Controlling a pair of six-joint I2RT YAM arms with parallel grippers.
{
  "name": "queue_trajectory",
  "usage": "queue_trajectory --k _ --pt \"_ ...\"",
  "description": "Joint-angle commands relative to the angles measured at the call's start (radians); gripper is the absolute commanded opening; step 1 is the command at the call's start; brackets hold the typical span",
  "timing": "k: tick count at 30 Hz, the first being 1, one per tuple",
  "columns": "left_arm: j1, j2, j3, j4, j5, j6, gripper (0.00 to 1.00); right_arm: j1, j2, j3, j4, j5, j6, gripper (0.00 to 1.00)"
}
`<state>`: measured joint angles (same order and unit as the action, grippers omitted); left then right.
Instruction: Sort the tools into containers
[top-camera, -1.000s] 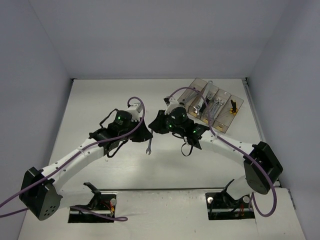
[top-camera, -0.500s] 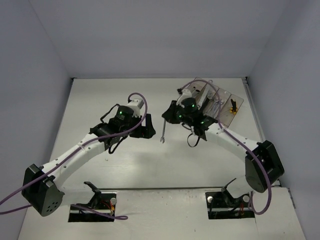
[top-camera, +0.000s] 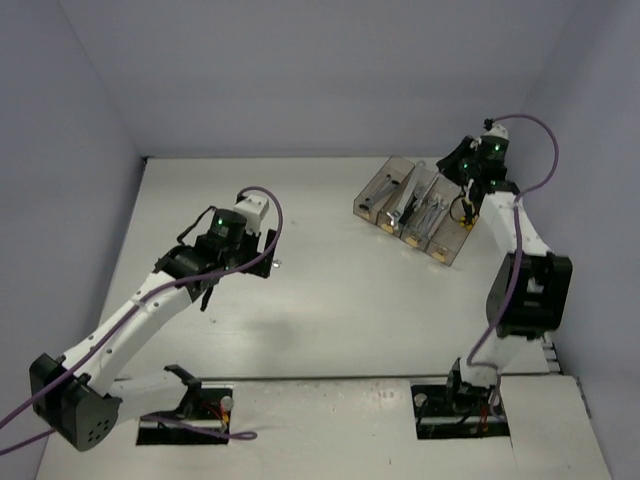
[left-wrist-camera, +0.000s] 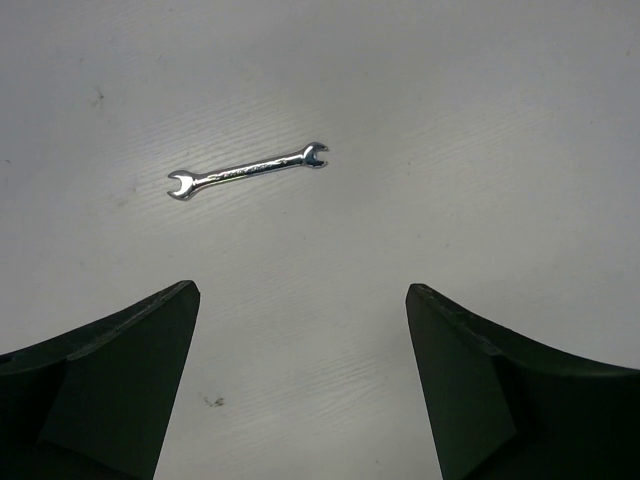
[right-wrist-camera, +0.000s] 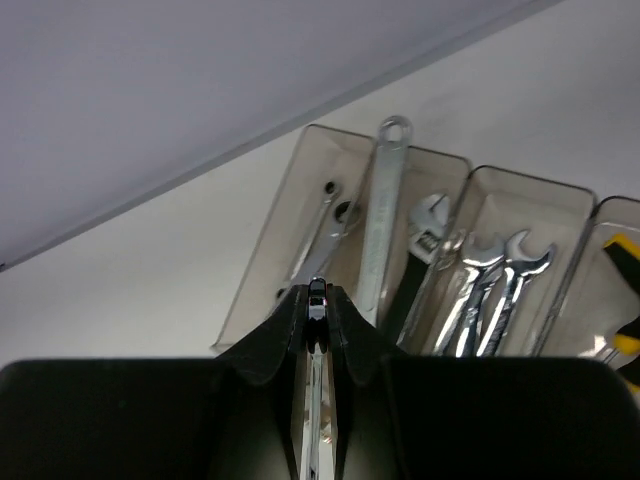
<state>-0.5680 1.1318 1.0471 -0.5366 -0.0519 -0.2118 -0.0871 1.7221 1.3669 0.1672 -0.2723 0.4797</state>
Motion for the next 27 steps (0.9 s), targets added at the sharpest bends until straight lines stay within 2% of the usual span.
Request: queue_trajectory --k 1,4,6,10,12,18,22,27 --pt "0.007 -0.012 0.002 -0.002 0.004 0.105 0.81 -0.037 0.136 0.082 0.014 -0.044 -0.023 0.0" --pt "0.008 -0.001 0.001 -0.003 0.031 0.135 0.77 -0.051 0.214 0.098 0.014 -0.02 -0.025 0.0" --pt "0.011 0.008 0.001 -0.003 0.05 0.152 0.75 -0.059 0.24 0.101 0.014 -0.005 -0.029 0.04" --pt "0.016 0.036 -0.001 0.0 0.087 0.178 0.75 -0.063 0.27 0.115 0.012 -0.027 -0.043 0.37" --pt "0.019 0.057 0.009 -0.001 0.093 0.193 0.75 -0.063 0.256 0.111 0.007 -0.021 -0.055 0.41" --pt "0.023 0.144 0.046 -0.027 0.163 0.305 0.75 -0.063 0.066 0.044 -0.041 -0.054 -0.118 0.45" --pt "0.033 0.213 0.068 -0.027 0.156 0.389 0.75 -0.062 -0.095 -0.046 -0.086 -0.093 -0.144 0.46" --pt "0.13 0.372 0.143 -0.032 0.261 0.487 0.69 -0.052 -0.416 -0.267 -0.091 -0.162 -0.143 0.48"
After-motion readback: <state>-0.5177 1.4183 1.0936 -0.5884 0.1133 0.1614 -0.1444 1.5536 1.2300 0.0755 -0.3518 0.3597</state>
